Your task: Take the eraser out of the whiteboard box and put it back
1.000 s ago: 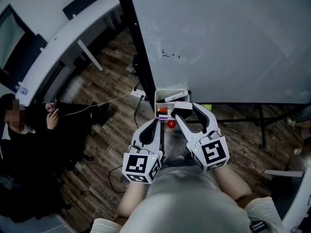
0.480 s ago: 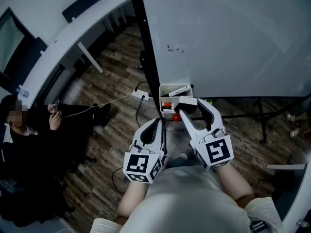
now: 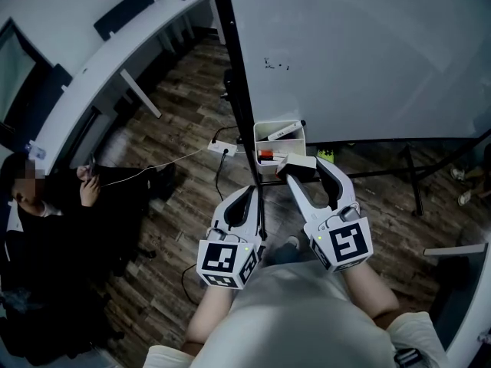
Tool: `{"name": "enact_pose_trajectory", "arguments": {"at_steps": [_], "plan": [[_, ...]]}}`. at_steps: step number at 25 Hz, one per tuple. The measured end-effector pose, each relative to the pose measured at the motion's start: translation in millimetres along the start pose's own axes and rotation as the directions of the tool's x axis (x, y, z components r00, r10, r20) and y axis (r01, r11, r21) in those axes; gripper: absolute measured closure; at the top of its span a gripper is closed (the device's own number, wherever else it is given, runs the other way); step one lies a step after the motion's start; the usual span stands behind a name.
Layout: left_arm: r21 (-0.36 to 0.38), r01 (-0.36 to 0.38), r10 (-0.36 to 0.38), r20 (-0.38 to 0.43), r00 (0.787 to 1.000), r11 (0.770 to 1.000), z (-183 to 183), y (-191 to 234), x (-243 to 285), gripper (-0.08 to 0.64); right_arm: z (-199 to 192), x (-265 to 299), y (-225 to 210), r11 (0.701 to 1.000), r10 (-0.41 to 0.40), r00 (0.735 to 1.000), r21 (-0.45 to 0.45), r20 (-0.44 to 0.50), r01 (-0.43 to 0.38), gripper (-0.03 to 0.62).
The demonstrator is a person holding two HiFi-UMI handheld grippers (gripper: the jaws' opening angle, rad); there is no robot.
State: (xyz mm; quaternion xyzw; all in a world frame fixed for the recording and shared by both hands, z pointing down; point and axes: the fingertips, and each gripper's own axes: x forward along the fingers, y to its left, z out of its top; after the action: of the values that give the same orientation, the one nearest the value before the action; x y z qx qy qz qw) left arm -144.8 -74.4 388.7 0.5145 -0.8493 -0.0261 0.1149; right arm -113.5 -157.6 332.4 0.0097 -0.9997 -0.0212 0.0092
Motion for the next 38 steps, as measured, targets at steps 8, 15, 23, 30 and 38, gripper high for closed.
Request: {"name": "enact_pose_trajectory", "arguments": {"at_steps": [8,15,23,30,38], "plan": [[0.005,0.034,-0.034,0.008,0.999,0.999,-6.2,-13.4,-24.4,0.555,-1.8,-32.1,20.6,1.0,-0.028,0.999,0.005,0.02,0.028,0.38],[0.006,0.053,-0.053,0.002,0.999,0.999,-15.0,-26.7,-49.9,0.555,-3.1,-60.9,38.2,0.998,-0.053,0.999,0.019,0.005,0.053,0.38],[0.005,0.07,-0.07,0.005,0.998,0.998,-19.4,-43.5,-70.0,0.555,-3.1,-88.7,53.6,0.998,-0.057,0.998,0.027,0.015,0.056,0.38],[0.024,0.09,-0.09,0.0,0.996,0.996,-23.8,-55.2,-83.7,0.557,-4.9,-104.8,63.4,0.997,-0.073,0.997,0.028,0.007,0.073,0.38],[0.016,0.099,-0.099,0.016,0.995,0.995,-19.5,-56.6,-88.3,0.555,-4.0,-110.2,68.3,0.997,-0.075,0.997,0.026,0.012,0.075,0.38]]}}
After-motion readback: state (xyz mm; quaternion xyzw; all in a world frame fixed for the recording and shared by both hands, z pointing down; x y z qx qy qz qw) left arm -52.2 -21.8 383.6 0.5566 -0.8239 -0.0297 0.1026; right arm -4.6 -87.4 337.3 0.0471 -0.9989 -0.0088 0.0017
